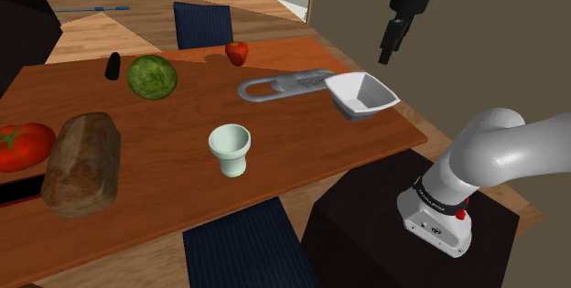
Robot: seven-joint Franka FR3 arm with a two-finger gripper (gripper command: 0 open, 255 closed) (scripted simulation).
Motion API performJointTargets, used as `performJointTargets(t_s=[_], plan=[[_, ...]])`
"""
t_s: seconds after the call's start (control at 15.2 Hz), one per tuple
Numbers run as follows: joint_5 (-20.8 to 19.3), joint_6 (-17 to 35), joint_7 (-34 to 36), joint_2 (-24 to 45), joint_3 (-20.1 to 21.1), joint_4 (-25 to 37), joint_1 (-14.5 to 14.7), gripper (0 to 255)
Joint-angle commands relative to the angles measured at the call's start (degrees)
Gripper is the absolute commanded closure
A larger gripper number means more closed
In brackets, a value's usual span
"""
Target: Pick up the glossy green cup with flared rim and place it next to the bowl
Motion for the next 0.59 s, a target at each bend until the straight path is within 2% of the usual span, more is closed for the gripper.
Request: performJointTargets(t_s=[0.0, 0.53], plan=[[0.0, 0.0, 0.0, 0.0, 0.0, 0.0, 0.0, 0], [5.83, 10.63, 6.64, 9.41, 6.83, -0.95, 2.6, 0]])
